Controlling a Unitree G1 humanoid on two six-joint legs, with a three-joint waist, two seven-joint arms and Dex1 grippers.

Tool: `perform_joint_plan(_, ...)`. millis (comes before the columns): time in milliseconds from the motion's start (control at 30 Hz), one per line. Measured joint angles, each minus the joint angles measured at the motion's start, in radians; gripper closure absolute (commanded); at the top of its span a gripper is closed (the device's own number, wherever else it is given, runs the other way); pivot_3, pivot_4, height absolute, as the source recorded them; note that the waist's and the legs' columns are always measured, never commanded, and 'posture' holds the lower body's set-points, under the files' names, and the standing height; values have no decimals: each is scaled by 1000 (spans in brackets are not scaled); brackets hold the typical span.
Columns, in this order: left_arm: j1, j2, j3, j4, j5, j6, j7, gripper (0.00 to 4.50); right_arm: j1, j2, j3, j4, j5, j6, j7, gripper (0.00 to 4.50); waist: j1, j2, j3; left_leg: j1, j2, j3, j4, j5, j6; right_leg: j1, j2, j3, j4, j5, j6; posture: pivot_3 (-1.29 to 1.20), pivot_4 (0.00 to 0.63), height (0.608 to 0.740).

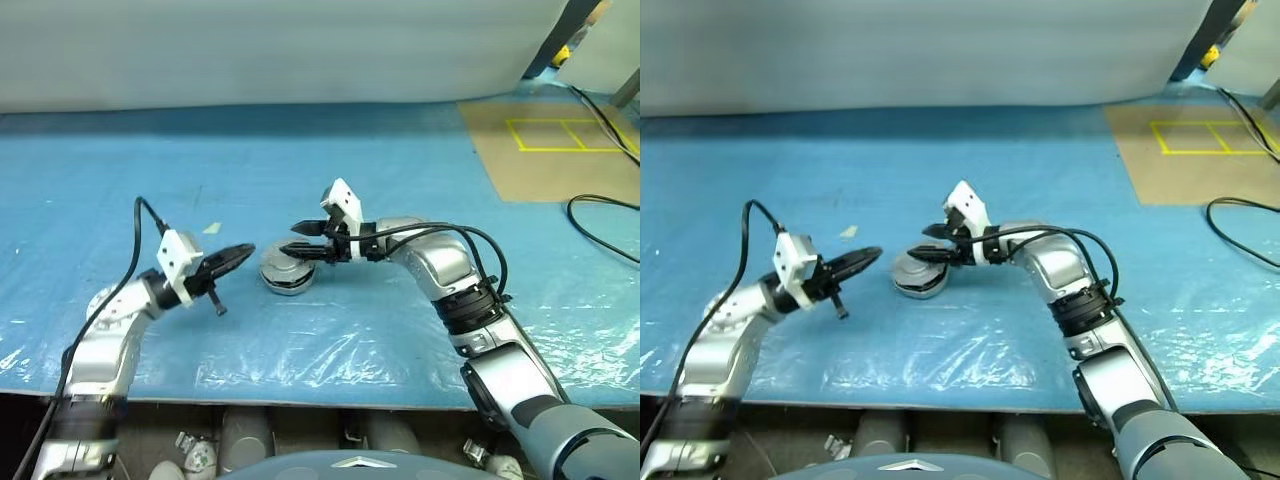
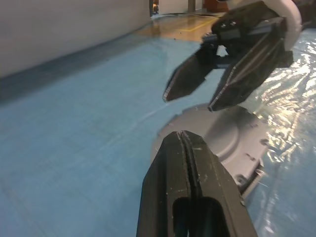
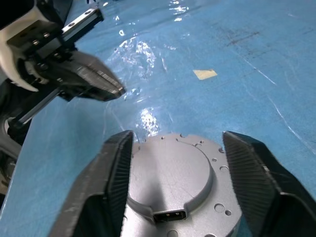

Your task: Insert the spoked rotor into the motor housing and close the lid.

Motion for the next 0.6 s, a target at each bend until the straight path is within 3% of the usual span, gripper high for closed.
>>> perform_joint_plan(67, 56, -4, 0, -37, 0, 5, 25, 4500, 0, 4, 10, 14, -11, -10, 9, 108, 0, 0, 0, 0, 0, 0, 1, 0, 0, 0, 0, 0, 0, -1, -1, 0, 150, 740)
perform_joint_plan(100, 85, -9, 0, -62, 0, 10, 43, 4500, 0, 10, 13, 21, -16, -14, 13, 19, 1, 0, 0, 0, 0, 0, 1, 0, 0, 0, 0, 0, 0, -1, -1, 0, 150, 740)
perform_joint_plan(333, 118, -37, -11, -111, -1, 12, 95, 4500, 0, 39, 74, 76, -90, -76, 30, 19, 1, 0, 0, 3, 0, 0, 3, 0, 1, 1, 0, 1, 2, -1, -2, 0, 150, 740)
perform_joint_plan(533, 141, -23, -10, -108, -4, 14, 95, 4500, -2, 50, 89, 131, -157, -180, 30, 1556, -8, 0, 0, 3, 0, 1, 2, 0, 1, 1, 0, 1, 1, -1, -2, 0, 150, 740)
perform_joint_plan(600, 141, -23, -10, -108, -9, 14, 96, 4500, -2, 56, 89, 135, -163, -188, 31, 1554, -13, 0, 0, 3, 0, 1, 3, 0, 1, 1, 0, 1, 1, -1, -2, 0, 150, 740)
